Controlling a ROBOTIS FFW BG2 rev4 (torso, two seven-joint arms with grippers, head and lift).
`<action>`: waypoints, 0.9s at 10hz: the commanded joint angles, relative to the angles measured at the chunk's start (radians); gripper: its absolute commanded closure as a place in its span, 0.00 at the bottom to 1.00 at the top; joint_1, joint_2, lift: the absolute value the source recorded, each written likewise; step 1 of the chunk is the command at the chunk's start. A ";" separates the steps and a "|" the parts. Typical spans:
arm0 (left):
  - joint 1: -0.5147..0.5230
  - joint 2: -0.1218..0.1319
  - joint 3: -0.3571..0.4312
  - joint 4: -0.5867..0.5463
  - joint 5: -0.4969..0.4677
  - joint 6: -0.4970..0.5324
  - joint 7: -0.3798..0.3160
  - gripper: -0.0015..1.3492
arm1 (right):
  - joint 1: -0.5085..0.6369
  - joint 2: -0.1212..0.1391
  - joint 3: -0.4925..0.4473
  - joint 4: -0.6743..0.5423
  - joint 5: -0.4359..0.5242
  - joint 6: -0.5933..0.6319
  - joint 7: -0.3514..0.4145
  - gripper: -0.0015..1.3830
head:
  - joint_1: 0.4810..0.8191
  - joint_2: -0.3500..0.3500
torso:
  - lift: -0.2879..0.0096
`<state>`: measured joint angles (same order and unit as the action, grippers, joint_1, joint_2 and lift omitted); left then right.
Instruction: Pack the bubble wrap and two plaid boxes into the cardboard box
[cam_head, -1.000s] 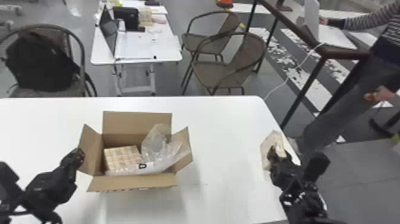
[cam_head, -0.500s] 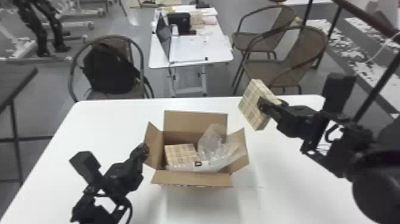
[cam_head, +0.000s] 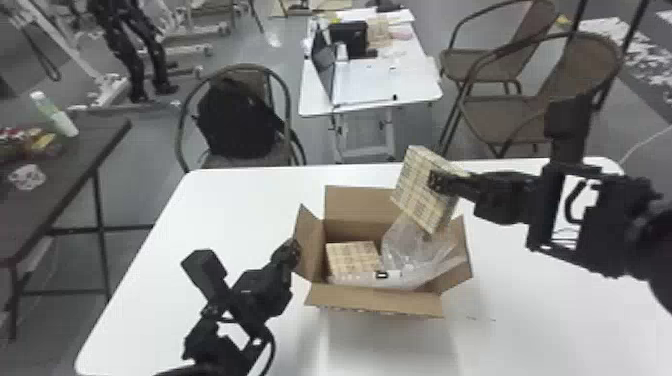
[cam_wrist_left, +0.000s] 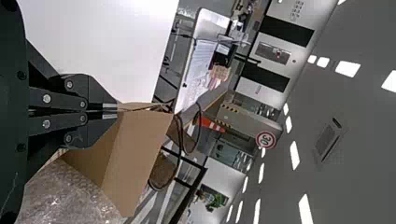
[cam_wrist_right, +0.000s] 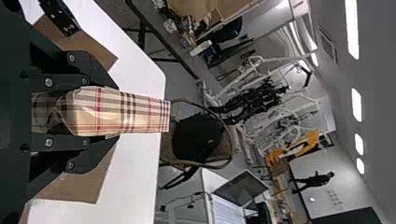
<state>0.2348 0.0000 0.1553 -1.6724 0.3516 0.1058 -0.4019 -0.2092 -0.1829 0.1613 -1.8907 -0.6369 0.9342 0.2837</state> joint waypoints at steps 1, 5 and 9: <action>-0.002 -0.003 -0.002 0.002 0.000 0.000 0.000 0.90 | -0.021 0.000 0.026 0.084 -0.049 0.048 0.000 0.75 | 0.63 0.79 | 0.84; -0.003 -0.003 -0.003 0.006 0.000 -0.002 0.000 0.90 | -0.082 0.011 0.095 0.282 -0.067 0.069 0.066 0.73 | 0.63 0.85 | 0.84; 0.000 -0.003 0.000 0.006 0.003 -0.008 0.000 0.90 | -0.035 0.017 0.003 0.094 0.160 0.034 0.069 0.06 | 0.63 0.83 | 0.84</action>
<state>0.2355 0.0000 0.1548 -1.6658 0.3543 0.0976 -0.4019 -0.2548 -0.1669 0.1880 -1.7452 -0.5356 0.9873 0.3535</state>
